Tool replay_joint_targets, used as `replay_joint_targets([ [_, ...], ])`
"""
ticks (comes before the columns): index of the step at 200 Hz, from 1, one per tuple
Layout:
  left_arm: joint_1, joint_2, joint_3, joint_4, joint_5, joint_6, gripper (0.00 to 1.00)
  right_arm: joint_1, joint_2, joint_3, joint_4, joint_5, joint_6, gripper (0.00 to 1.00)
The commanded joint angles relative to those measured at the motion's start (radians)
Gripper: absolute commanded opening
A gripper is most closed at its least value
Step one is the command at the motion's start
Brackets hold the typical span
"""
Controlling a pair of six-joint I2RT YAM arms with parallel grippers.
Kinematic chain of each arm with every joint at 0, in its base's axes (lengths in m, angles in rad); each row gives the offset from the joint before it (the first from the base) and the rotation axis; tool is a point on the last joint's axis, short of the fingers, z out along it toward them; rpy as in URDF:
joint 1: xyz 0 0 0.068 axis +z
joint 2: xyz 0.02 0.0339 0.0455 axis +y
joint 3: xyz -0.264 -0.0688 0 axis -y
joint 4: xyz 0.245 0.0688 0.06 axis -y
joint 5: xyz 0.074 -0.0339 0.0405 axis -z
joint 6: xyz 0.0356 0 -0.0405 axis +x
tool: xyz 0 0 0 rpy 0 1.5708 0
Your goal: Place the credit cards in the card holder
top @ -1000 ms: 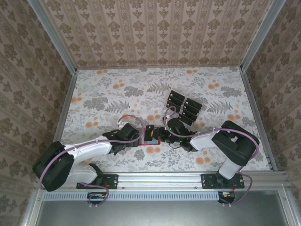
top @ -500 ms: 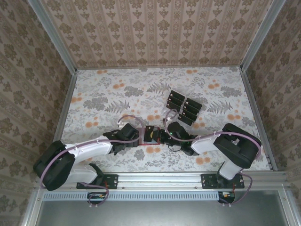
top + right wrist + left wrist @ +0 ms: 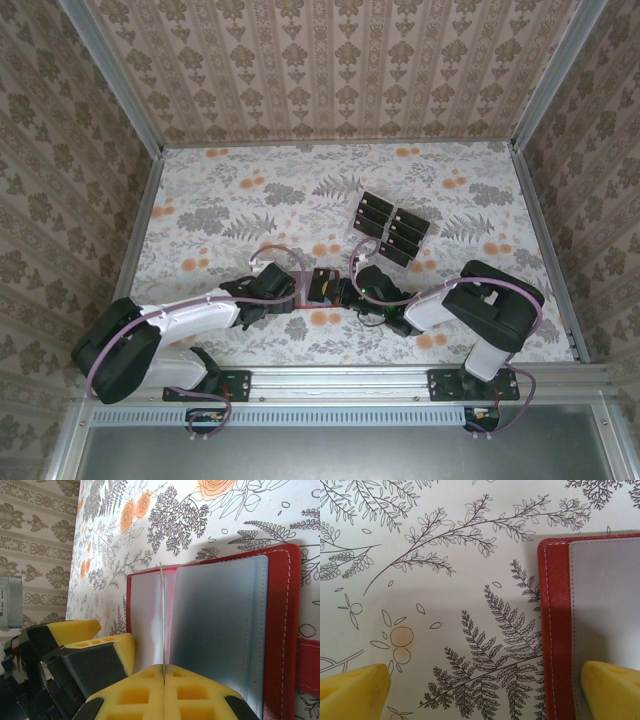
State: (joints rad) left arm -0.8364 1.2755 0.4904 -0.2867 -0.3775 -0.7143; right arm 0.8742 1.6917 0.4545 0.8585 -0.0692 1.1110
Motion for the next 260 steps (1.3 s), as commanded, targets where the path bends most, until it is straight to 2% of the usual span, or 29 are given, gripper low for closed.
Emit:
replay_joint_targets([
  [1,0.002,0.016,-0.019,-0.023,-0.021,-0.016,1.0,0.009,0.021,-0.004,0.051,0.026,0.016,0.0],
  [103,0.003,0.018,-0.024,-0.02,-0.021,-0.021,1.0,0.016,0.081,0.009,0.116,-0.002,0.045,0.0],
  [196,0.002,0.016,-0.024,-0.021,-0.023,-0.021,1.0,0.016,0.009,-0.013,0.083,0.041,0.035,0.0],
  [260,0.004,0.016,-0.027,-0.018,-0.023,-0.023,1.0,0.016,0.071,0.021,0.105,0.028,0.043,0.0],
])
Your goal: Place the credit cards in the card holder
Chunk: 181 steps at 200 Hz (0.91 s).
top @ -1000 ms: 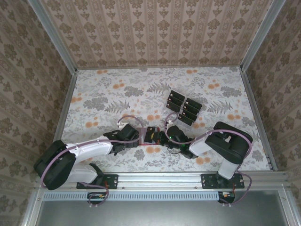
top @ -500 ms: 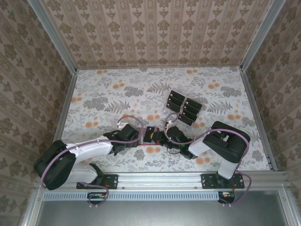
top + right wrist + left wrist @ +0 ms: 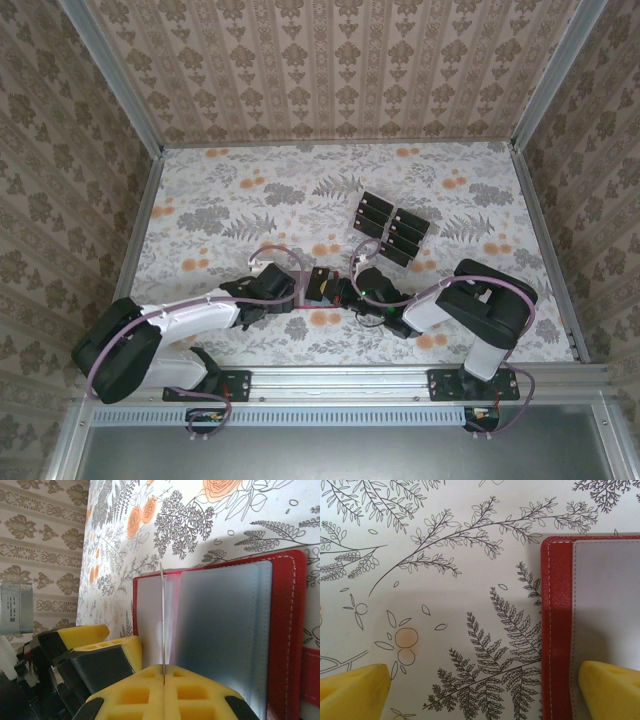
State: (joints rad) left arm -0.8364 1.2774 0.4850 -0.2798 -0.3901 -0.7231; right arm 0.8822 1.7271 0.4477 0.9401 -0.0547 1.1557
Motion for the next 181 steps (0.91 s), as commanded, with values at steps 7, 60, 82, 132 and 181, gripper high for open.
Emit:
replay_joint_targets([
  [7,0.004,0.014,-0.022,-0.025,-0.01,-0.015,1.0,0.009,0.045,0.031,0.031,0.009,0.001,0.0],
  [60,0.003,0.013,-0.024,-0.025,-0.01,-0.014,1.0,0.012,0.105,0.04,0.079,-0.012,0.022,0.0],
  [82,0.004,0.013,-0.025,-0.025,-0.01,-0.016,1.0,0.019,0.109,0.04,0.08,-0.016,0.024,0.0],
  [132,0.004,0.013,-0.025,-0.024,-0.012,-0.016,1.0,0.039,0.124,0.05,0.078,-0.025,0.028,0.0],
  [181,0.004,0.012,-0.026,-0.026,-0.012,-0.013,1.0,0.043,0.12,0.019,0.093,-0.012,0.043,0.0],
])
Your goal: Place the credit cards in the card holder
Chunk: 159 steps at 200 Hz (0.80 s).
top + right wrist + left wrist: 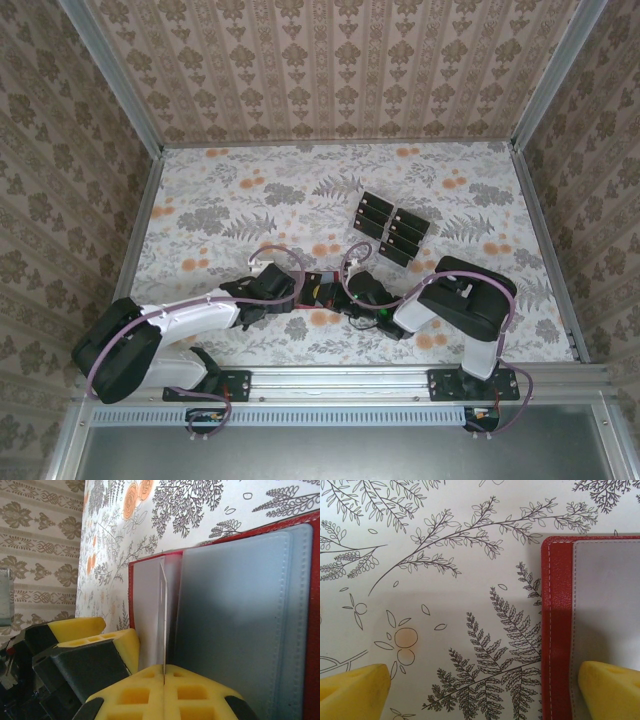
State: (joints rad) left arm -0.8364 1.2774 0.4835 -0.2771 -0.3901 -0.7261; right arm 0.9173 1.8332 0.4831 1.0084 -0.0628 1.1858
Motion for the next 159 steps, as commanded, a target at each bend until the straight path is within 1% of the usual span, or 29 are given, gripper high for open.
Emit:
replay_joint_targets([
  [1,0.004,0.012,-0.024,-0.028,-0.012,-0.011,1.0,0.008,0.014,-0.016,0.024,-0.004,0.013,0.0],
  [85,0.004,0.012,-0.022,-0.032,-0.012,-0.011,1.0,0.006,0.014,-0.005,-0.045,-0.023,0.046,0.0],
  [120,0.004,0.011,-0.022,-0.032,-0.013,-0.013,1.0,0.001,0.016,0.026,-0.109,-0.056,0.055,0.0],
  [159,0.004,0.011,-0.022,-0.033,-0.013,-0.013,1.0,-0.008,0.024,0.042,-0.133,-0.079,0.061,0.0],
])
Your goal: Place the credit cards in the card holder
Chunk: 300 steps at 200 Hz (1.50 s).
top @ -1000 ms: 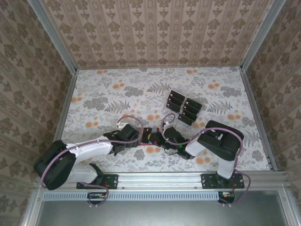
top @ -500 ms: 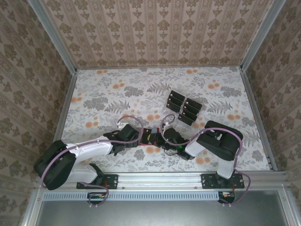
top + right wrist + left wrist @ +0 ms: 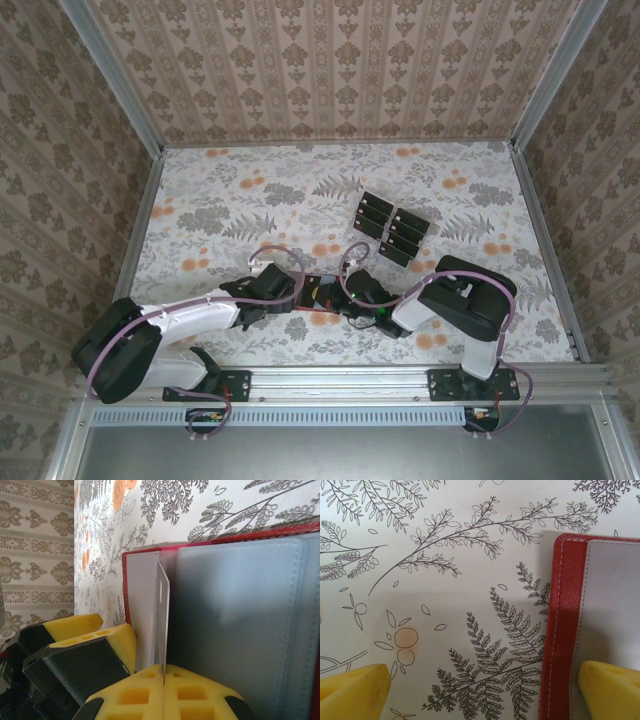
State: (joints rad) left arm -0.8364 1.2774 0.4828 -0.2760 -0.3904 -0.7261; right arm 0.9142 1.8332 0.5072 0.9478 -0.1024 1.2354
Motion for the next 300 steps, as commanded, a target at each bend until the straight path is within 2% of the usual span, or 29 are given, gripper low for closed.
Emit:
replay_joint_targets([
  [1,0.004,0.011,-0.021,-0.034,-0.013,-0.014,1.0,-0.006,0.024,0.019,-0.073,-0.041,0.012,0.0],
  [103,0.005,0.011,-0.012,-0.032,-0.009,-0.009,1.0,-0.023,0.089,0.096,-0.125,-0.114,0.009,0.0],
  [113,0.004,0.011,-0.006,-0.036,-0.008,-0.003,1.0,-0.028,0.086,0.102,-0.137,-0.122,0.004,0.09],
  [134,0.006,-0.001,0.009,-0.05,-0.008,-0.001,1.0,-0.036,0.062,0.103,-0.178,-0.13,-0.012,0.37],
  [142,0.007,-0.008,0.012,-0.052,-0.007,0.002,1.0,-0.039,0.051,0.104,-0.201,-0.132,-0.022,0.44],
  [164,0.009,-0.035,0.021,-0.067,-0.007,0.007,1.0,-0.049,0.024,0.117,-0.283,-0.14,-0.054,0.54],
  [218,0.022,-0.127,0.018,-0.103,-0.01,0.012,1.0,-0.103,0.021,0.175,-0.482,-0.187,-0.141,0.6],
  [251,0.039,-0.169,0.001,-0.102,-0.001,0.015,1.0,-0.141,0.013,0.26,-0.667,-0.224,-0.236,0.63],
  [300,0.081,-0.162,-0.019,-0.061,0.028,0.02,1.0,-0.144,-0.06,0.364,-0.916,-0.189,-0.323,0.63],
])
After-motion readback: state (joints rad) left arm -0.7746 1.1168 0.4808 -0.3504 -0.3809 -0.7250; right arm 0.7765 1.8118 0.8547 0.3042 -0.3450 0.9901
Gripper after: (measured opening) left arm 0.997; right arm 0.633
